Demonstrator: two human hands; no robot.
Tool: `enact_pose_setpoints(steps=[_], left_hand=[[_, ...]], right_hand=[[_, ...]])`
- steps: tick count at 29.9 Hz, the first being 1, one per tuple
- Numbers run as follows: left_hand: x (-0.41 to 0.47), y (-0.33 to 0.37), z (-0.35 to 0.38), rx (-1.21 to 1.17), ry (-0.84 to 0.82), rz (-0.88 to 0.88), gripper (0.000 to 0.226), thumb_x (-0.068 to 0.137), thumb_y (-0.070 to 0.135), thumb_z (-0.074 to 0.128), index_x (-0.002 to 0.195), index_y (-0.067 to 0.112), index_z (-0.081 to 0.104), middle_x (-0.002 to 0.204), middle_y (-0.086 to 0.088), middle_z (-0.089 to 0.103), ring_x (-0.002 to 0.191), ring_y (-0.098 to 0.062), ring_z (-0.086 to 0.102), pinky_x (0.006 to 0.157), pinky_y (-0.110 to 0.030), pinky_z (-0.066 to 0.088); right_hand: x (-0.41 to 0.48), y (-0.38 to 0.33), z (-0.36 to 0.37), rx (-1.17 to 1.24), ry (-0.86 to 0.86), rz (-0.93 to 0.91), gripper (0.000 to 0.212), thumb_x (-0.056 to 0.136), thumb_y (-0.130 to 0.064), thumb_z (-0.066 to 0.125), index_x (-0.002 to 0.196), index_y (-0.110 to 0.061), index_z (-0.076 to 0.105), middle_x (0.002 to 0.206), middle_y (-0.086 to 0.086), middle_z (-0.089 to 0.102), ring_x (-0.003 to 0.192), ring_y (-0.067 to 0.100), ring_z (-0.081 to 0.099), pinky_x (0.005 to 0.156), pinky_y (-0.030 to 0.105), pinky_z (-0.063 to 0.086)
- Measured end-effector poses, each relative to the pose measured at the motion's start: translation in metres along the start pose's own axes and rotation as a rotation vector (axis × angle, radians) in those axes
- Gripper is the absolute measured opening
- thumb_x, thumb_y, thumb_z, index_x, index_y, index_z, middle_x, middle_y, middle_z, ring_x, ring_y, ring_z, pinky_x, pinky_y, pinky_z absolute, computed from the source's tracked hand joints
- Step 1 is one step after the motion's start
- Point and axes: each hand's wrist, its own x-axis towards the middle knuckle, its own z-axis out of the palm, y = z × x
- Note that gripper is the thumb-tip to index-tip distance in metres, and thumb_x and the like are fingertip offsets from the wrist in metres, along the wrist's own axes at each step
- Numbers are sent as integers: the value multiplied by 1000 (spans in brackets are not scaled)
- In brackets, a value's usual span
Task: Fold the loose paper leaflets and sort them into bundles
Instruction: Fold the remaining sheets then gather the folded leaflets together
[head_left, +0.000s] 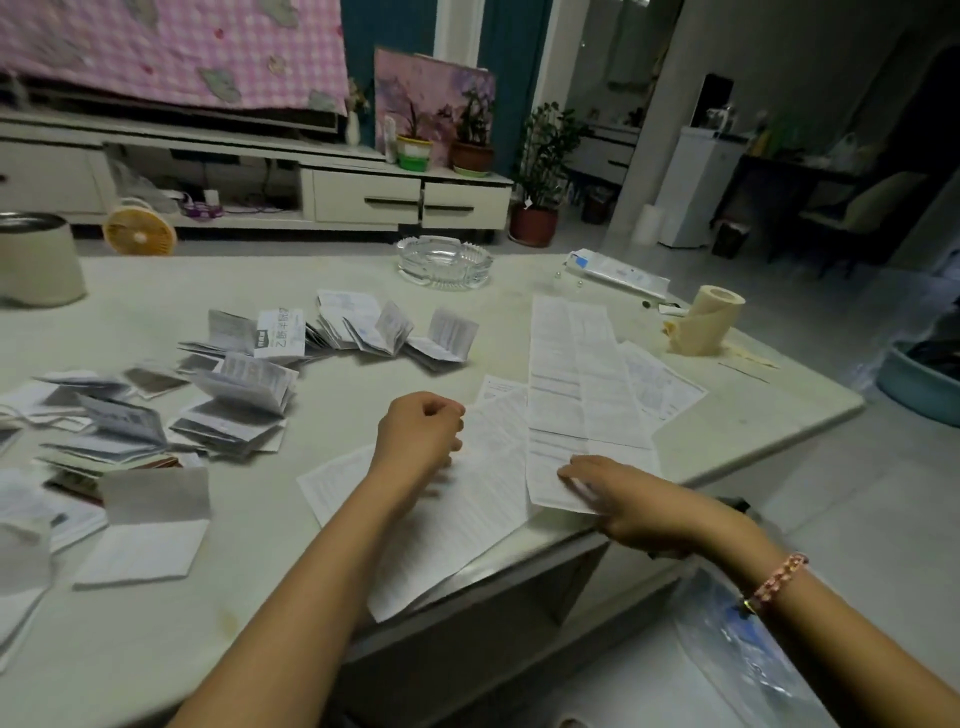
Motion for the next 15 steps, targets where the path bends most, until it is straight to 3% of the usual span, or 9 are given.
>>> enact_pose_setpoints(steps=[3, 7, 9, 11, 15], left_hand=[[-1, 1, -4, -53, -5, -50, 16, 94, 11, 47, 94, 8, 63, 95, -10, 65, 77, -22, 61, 69, -31, 49], [-2, 1, -3, -119, -34, -110, 15, 94, 12, 49, 99, 5, 61, 95, -12, 63, 76, -22, 58, 68, -29, 47], [-2, 2, -3, -152, -27, -147, 16, 95, 16, 49, 101, 4, 59, 96, -13, 61, 75, -21, 57, 69, -30, 47], [0, 2, -5, -225, -15, -210, 21, 97, 23, 47, 102, 4, 56, 98, -14, 59, 76, -22, 57, 71, -32, 48], [8, 0, -14, -452, -16, -389, 58, 97, 49, 33, 126, 1, 46, 122, -23, 52, 108, -35, 54, 85, -42, 48]], right_hand=[[1, 5, -13, 41, -61, -19, 49, 88, -1, 53, 133, -17, 46, 139, -2, 41, 127, 15, 40, 107, 27, 32], [5, -2, -28, 159, 114, 15, 16, 92, -12, 51, 100, -5, 63, 102, 8, 63, 94, 24, 58, 83, 33, 46], [4, -10, -37, 383, 188, -8, 17, 93, -16, 53, 95, -3, 64, 95, 12, 67, 86, 27, 62, 81, 38, 50], [0, -23, -49, 686, 190, -56, 13, 92, -13, 54, 95, -5, 64, 92, 12, 68, 82, 24, 64, 79, 35, 53], [-10, -53, -77, 1133, 87, -210, 9, 90, -7, 53, 91, -9, 61, 85, 4, 66, 75, 14, 65, 69, 23, 55]])
